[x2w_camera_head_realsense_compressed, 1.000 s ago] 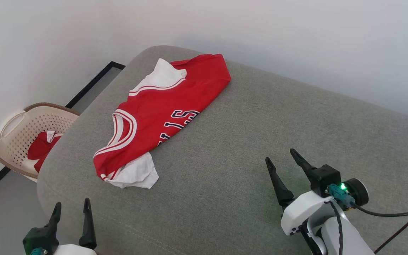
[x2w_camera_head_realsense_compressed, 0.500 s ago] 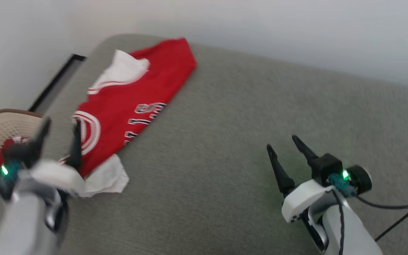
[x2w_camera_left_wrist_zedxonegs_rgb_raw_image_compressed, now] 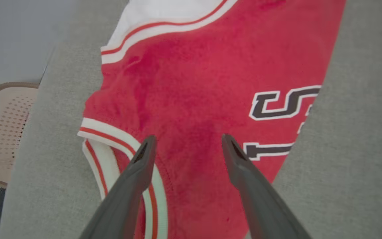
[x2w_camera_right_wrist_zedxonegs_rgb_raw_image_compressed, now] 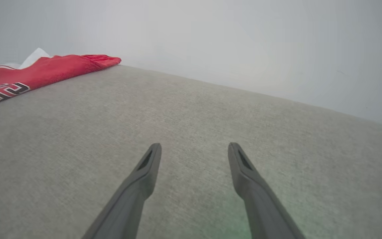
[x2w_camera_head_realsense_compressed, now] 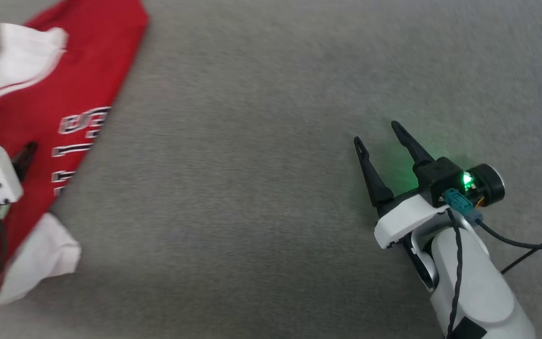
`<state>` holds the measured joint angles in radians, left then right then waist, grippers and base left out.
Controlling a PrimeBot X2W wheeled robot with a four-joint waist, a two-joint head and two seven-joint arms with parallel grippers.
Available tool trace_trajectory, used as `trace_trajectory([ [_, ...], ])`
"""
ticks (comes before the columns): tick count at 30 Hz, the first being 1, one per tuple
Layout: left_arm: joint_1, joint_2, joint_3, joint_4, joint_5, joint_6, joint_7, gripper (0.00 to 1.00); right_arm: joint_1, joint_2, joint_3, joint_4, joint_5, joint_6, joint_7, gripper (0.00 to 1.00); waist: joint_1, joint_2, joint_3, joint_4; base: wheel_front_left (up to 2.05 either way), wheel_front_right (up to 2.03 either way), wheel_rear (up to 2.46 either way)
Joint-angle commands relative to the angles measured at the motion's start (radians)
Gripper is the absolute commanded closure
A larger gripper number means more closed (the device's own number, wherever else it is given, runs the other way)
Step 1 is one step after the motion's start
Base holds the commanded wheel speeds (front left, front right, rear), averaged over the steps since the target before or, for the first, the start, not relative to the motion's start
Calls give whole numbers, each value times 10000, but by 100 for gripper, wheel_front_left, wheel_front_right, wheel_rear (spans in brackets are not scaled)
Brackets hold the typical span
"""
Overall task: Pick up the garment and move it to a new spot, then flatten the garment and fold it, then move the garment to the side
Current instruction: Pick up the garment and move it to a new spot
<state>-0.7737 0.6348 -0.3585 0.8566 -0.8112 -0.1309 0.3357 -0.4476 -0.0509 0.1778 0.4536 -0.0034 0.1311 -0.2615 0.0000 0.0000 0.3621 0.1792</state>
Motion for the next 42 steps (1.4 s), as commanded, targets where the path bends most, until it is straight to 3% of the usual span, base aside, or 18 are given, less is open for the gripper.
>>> trace_trajectory([
  [1,-229,204,-154,61,-158,12,254,0,-181,-7,37,-111,-102,-7,-53,0,0,0,733,-708,0,0,0],
  [6,-716,391,-358,970,-1189,11,1068,0,-344,-4,253,-523,-409,-7,-53,0,0,0,1102,-946,0,0,0],
  [11,-678,62,-787,1592,-1734,9,1466,0,-415,-5,394,-980,-678,-7,-53,0,0,0,1139,-1068,0,0,0],
  [12,-626,40,-899,1594,-1847,9,1445,25,-416,1,421,-1082,-714,-7,-53,0,0,0,1110,-1076,0,0,0],
  [13,-558,39,-1003,1572,-1941,9,1380,68,-401,1,448,-1166,-723,-7,-53,0,0,0,1060,-1076,0,0,0],
  [14,-486,83,-1104,1504,-2019,7,1316,100,-366,-2,473,-1207,-710,-7,-53,0,0,0,1003,-1072,0,0,0],
  [19,-802,825,-1405,1449,-1616,10,-1045,100,-129,-5,511,-1329,-542,-7,-53,0,0,0,448,-1015,0,0,0],
  [22,-1162,987,-1792,1636,-1020,10,-3245,100,85,-2,419,-1183,-228,-7,-53,0,0,0,-259,-1047,0,0,0],
  [27,-1726,1005,-2735,1098,-244,10,-4953,100,469,-8,350,-1171,179,-8,-53,0,0,0,-1036,-1304,0,0,0],
  [34,-2395,926,-4400,-822,-66,10,-5492,100,835,-8,179,-1359,556,-8,-53,0,0,0,-1467,-1955,0,0,0],
  [42,-3349,782,-6964,-4442,-763,16,-4947,100,1143,-8,-299,-1907,1092,-8,-53,0,0,0,-1210,-3281,0,0,0],
])
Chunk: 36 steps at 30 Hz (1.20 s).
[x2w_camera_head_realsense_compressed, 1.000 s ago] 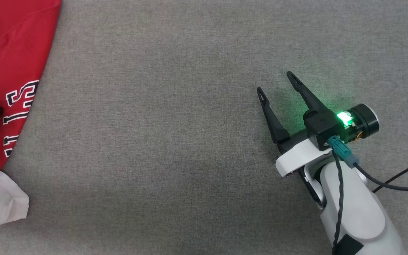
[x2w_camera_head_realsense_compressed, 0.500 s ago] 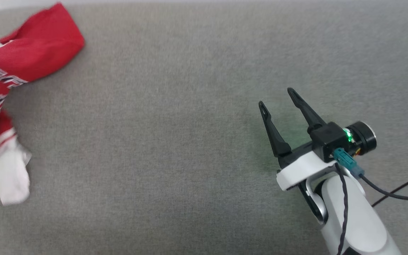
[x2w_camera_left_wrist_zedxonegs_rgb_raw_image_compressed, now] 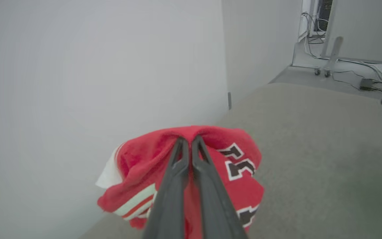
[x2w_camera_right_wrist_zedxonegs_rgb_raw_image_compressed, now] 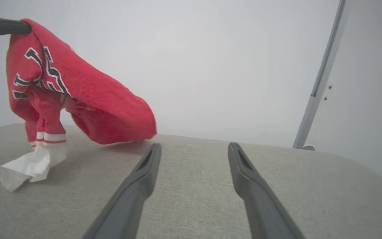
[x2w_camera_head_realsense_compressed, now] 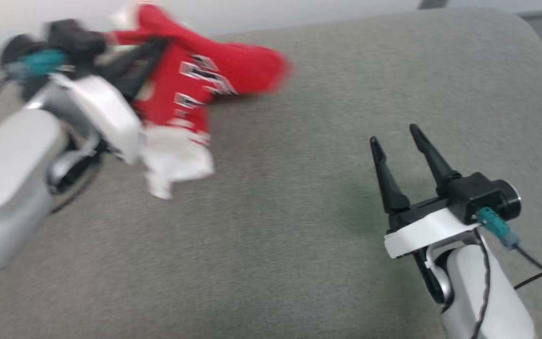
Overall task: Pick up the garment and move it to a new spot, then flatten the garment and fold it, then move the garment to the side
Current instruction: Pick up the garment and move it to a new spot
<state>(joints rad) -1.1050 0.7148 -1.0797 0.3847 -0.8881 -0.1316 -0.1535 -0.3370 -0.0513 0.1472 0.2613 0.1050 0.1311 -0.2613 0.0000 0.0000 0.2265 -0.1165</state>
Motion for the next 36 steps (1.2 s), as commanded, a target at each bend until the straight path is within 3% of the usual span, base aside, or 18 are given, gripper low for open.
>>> trace_trajectory([
  [1,-142,-113,-133,-174,-208,24,45,100,55,1,-88,-96,77,-8,-55,0,0,0,264,-509,0,0,0],
  [5,-862,-311,-1361,-1452,-542,25,324,100,53,2,-378,-473,478,-7,-53,0,0,0,816,-1276,0,0,0],
  [8,-1221,-419,-1833,-1641,-795,27,627,100,51,13,-476,-647,823,-7,-53,0,0,0,1244,-1839,0,0,0],
  [17,-579,-184,-1998,-1165,198,27,2512,100,185,13,-322,-945,1936,-7,-53,0,0,0,2177,-3262,0,0,0],
  [26,98,365,-2060,-971,690,25,4450,100,276,7,-304,-1100,2406,-7,-55,0,0,0,2553,-3741,0,0,0],
  [32,140,434,-2134,-1024,893,25,4886,100,13,6,-311,-1140,2315,-7,-55,0,0,0,2612,-3599,0,0,0],
  [33,78,425,-2125,-1046,1042,25,4815,87,-8,7,-296,-1128,2259,-7,-53,0,0,0,2580,-3514,0,0,0],
  [34,4,391,-2116,-1054,1079,25,4673,67,-16,4,-328,-1102,2185,-7,-53,0,0,0,2532,-3410,0,0,0],
  [35,4,391,-2116,-1054,1079,25,4673,67,-16,4,-328,-1102,2185,-7,-53,0,0,0,2532,-3410,0,0,0],
  [36,-115,355,-2090,-1004,1003,25,4449,41,-22,3,-340,-1068,2092,-7,-55,0,0,0,2475,-3305,0,0,0],
])
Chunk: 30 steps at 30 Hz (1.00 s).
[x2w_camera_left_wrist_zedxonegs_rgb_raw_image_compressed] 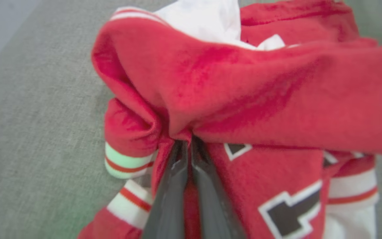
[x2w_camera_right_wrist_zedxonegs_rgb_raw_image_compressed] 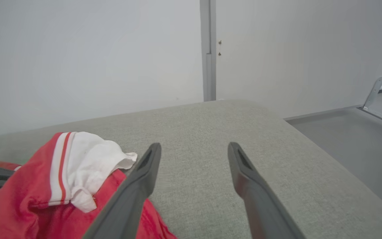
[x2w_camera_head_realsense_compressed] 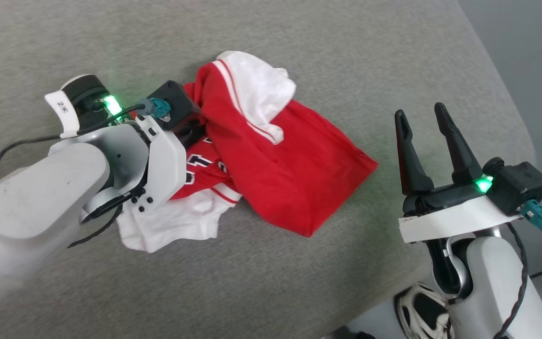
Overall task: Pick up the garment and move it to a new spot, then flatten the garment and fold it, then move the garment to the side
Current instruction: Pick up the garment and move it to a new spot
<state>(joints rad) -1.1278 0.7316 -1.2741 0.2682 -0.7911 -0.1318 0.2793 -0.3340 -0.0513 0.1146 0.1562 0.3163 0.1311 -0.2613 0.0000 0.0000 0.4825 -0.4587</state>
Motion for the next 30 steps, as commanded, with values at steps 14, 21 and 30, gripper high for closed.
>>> trace_trajectory([
  [14,606,-932,-62,1561,-2481,27,-4116,0,88,-5,-707,840,-1879,-7,-55,0,0,0,-1734,2468,0,0,0],
  [21,2820,-1546,774,3373,-3884,27,-5432,0,474,-2,-1313,1402,-2632,-7,-53,0,0,0,-2637,3642,0,0,0],
  [30,6325,-2378,5757,3376,-2357,27,-5442,0,1621,-8,-2312,1592,-2767,-8,-55,0,0,0,-3692,4862,0,0,0],
])
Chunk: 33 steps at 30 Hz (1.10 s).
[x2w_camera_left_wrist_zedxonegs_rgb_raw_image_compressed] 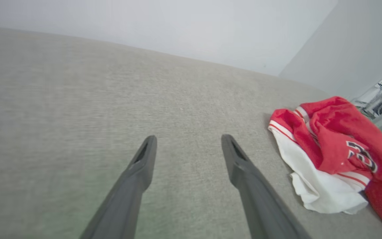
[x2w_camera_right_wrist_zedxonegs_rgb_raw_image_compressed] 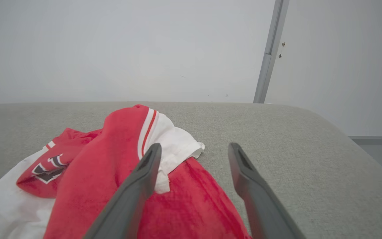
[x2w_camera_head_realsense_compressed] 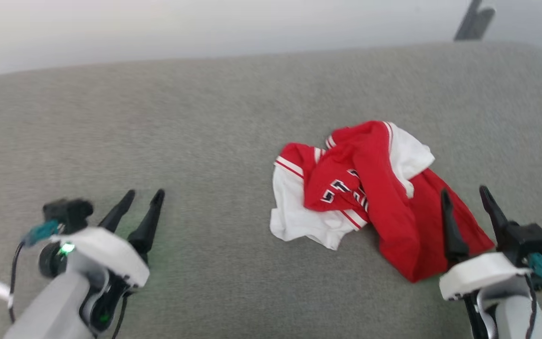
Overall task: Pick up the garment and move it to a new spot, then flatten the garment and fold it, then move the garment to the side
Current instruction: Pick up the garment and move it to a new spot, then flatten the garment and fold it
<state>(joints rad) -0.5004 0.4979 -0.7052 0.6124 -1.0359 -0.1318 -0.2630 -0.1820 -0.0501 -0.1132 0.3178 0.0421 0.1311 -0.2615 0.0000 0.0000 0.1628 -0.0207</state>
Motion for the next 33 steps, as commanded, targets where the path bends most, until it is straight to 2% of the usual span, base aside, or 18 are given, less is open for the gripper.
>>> trace_trajectory([
  [1,463,-108,669,-165,490,29,-19,0,229,-21,-105,-22,-42,-8,-51,0,0,0,-601,552,0,0,0],
  [5,2071,-500,2893,-909,2094,98,-20,0,576,-19,-270,-3,-100,-7,-51,0,0,0,-945,631,0,0,0],
  [6,2804,-696,3878,-1451,2942,195,-20,0,692,-24,-361,-63,-131,-8,-53,0,0,0,-1056,616,0,0,0],
  [12,4704,-1365,5969,-3015,5266,345,-21,0,868,-108,-533,-227,-116,-8,-53,0,0,0,-1362,526,0,0,0],
  [21,5588,-2080,7041,-4195,7222,249,-22,0,838,-147,-579,-460,-123,-8,-53,0,0,0,-1340,527,0,0,0],
  [33,5448,-2857,7456,-4345,7689,28,-22,0,556,-246,-342,-276,-123,-8,15,0,0,0,-991,531,0,0,0],
])
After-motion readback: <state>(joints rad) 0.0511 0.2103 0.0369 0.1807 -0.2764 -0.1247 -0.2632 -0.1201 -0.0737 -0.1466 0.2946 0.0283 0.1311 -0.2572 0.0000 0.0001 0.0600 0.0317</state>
